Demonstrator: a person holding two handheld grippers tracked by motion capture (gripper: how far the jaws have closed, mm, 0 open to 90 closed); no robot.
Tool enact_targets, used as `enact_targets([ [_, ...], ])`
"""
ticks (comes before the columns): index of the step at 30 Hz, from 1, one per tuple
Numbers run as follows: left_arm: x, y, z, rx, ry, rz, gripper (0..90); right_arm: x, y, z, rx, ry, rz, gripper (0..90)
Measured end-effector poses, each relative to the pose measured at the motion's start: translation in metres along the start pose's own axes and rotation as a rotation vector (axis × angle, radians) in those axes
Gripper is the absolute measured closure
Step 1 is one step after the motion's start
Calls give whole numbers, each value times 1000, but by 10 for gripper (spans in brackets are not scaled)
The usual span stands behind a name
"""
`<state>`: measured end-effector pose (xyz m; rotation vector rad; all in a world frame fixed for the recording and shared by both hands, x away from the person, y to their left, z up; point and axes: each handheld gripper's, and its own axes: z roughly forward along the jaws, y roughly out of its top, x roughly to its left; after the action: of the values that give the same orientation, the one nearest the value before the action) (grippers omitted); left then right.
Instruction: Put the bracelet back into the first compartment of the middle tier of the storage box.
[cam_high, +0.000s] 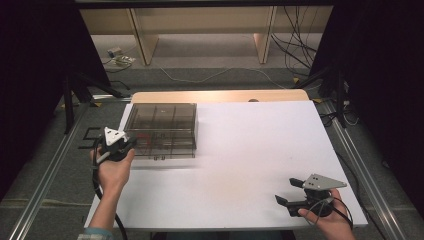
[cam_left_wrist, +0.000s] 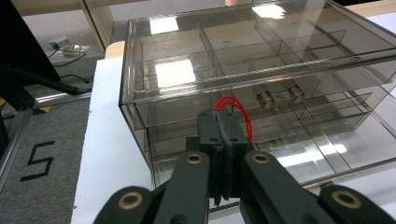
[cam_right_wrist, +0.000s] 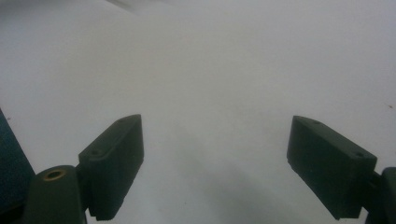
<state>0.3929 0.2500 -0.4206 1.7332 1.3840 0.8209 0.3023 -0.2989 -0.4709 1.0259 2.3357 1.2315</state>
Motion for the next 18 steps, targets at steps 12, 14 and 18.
enact_targets([
  [12, 1, -4, 7, 14, 8, 1, 897, 0, 0, 0, 4, 0, 0, 195],
  [14, 2, -5, 8, 22, 7, 0, 897, 0, 0, 0, 5, 0, 0, 195],
  [18, 2, -7, 11, 32, 8, 1, 897, 0, 0, 0, 1, 1, 0, 195],
])
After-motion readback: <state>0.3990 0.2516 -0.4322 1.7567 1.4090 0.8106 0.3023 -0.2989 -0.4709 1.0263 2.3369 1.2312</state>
